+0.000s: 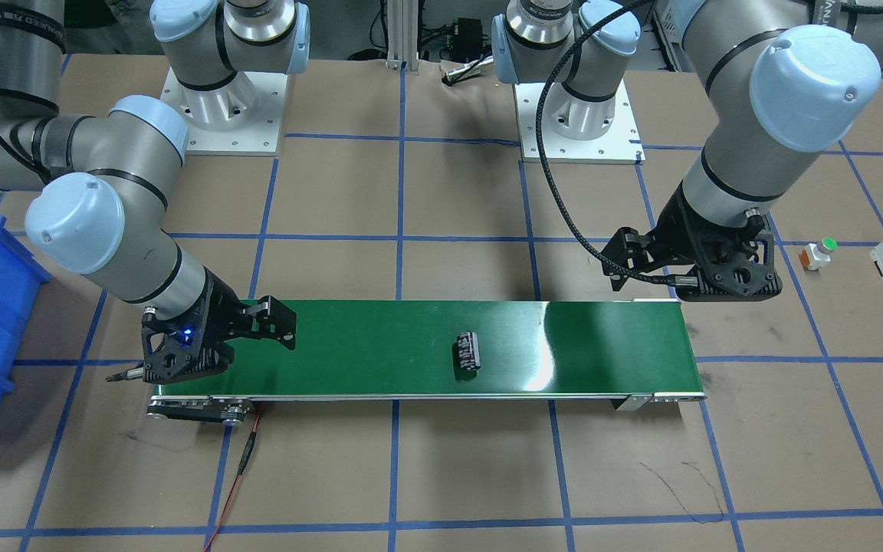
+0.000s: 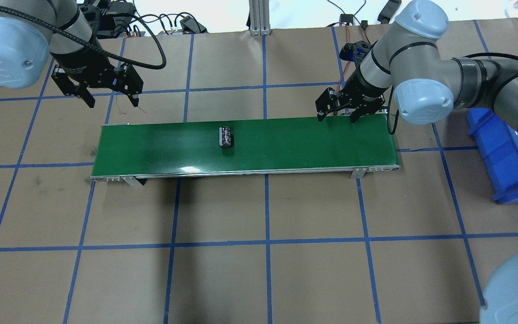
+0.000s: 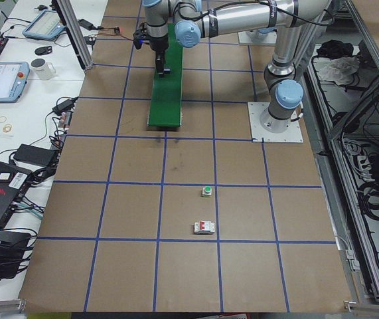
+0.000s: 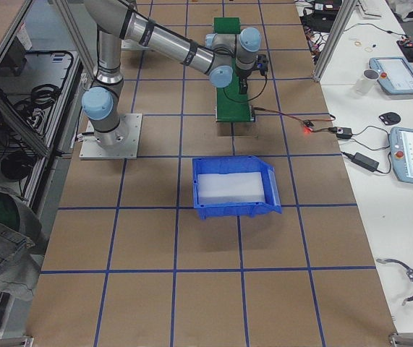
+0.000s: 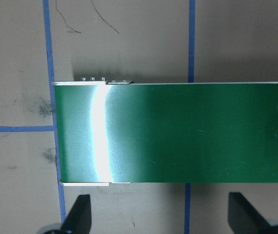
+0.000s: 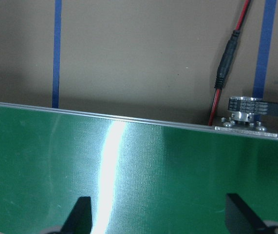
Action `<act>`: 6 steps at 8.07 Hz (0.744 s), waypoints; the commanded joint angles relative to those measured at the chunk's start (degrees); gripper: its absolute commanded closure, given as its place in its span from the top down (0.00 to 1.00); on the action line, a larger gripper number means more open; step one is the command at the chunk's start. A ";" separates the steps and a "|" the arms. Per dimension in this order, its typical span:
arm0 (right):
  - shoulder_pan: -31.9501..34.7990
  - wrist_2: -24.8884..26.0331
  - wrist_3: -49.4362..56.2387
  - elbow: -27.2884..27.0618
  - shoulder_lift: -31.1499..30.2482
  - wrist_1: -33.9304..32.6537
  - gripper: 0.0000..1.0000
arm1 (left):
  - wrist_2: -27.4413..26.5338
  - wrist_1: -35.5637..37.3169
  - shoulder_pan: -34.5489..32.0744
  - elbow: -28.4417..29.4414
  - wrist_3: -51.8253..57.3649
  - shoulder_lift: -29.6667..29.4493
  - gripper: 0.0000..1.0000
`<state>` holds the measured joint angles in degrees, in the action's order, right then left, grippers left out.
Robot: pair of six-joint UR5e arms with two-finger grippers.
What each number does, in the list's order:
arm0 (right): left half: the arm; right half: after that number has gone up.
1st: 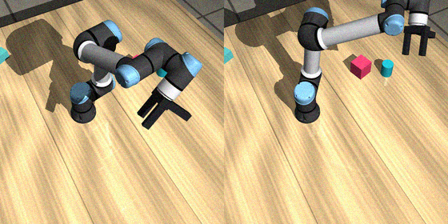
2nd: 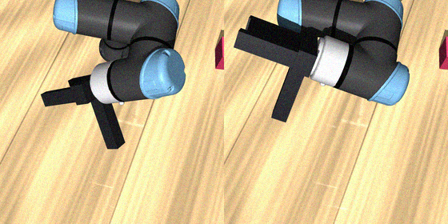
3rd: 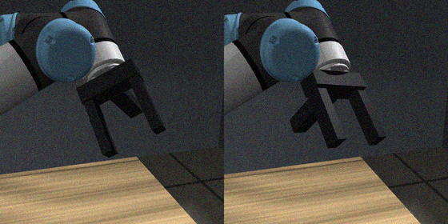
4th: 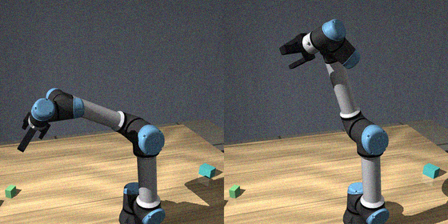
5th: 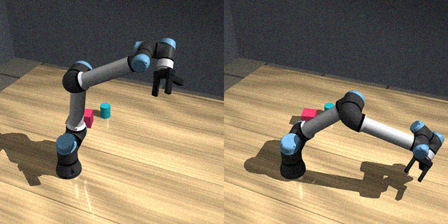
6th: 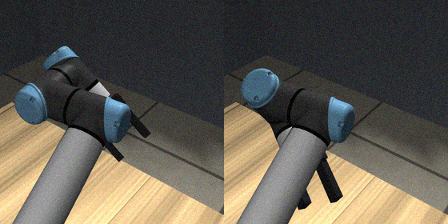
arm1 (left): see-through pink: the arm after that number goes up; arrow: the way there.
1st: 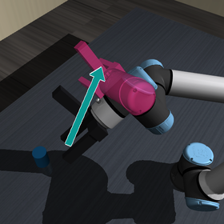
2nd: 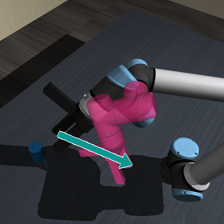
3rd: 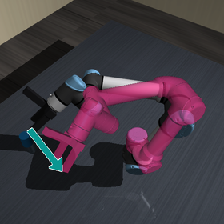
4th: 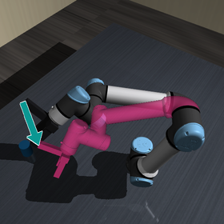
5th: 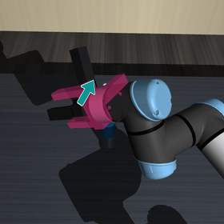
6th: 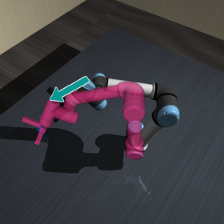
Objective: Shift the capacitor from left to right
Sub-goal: 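Lift the left gripper away while the right gripper moves over the belt's far end, then hold the right gripper open above the belt as the capacitor approaches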
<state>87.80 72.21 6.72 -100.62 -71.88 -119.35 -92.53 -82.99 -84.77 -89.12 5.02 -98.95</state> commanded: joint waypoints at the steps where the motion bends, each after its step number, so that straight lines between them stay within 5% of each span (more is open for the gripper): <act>1: 0.00 0.47 0.22 -0.46 0.16 -0.10 0.96 | 0.16 1.07 -0.31 0.00 -0.09 -0.01 1.00; 6: 0.00 -0.14 0.14 -1.78 0.77 -0.27 0.93 | -0.37 1.25 -1.28 0.26 0.78 -0.27 1.00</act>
<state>87.80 72.34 6.94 -102.32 -71.15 -119.53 -92.69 -81.77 -85.88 -89.13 5.32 -98.97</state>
